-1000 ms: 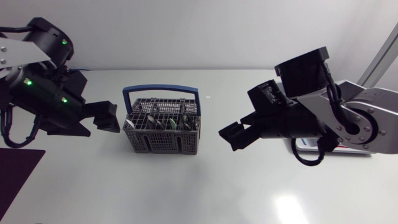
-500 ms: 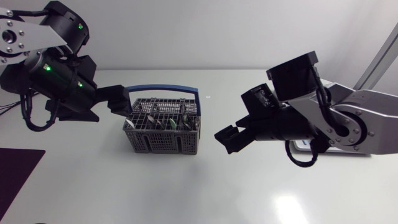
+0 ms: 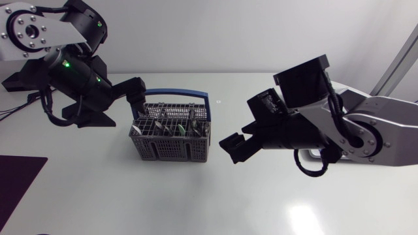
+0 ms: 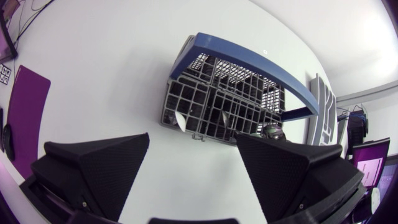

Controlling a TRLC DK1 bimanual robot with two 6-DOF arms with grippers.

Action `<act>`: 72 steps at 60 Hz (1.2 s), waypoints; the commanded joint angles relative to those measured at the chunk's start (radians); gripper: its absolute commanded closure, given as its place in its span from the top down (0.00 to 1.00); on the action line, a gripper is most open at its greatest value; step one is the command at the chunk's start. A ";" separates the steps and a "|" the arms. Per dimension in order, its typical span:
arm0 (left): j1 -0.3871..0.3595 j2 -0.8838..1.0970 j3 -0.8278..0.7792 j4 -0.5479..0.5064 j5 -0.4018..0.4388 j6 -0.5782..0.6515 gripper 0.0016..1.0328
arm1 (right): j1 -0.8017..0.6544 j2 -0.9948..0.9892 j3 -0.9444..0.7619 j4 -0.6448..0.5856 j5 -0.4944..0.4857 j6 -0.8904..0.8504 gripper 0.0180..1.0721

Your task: Unload the cutlery basket into the drawer organizer.

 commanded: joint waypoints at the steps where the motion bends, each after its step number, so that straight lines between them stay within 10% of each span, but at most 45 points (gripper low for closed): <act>1: -0.013 0.022 0.042 0.001 0.005 -0.089 0.96 | 0.015 0.015 -0.016 0.009 0.008 0.032 0.96; 27: -0.052 0.064 0.050 -0.001 -0.116 -0.408 0.93 | 0.047 0.013 -0.033 0.025 0.008 0.052 0.96; 72: -0.029 0.179 0.017 0.053 -0.116 -0.416 0.88 | 0.116 0.045 -0.081 0.082 0.046 0.072 0.96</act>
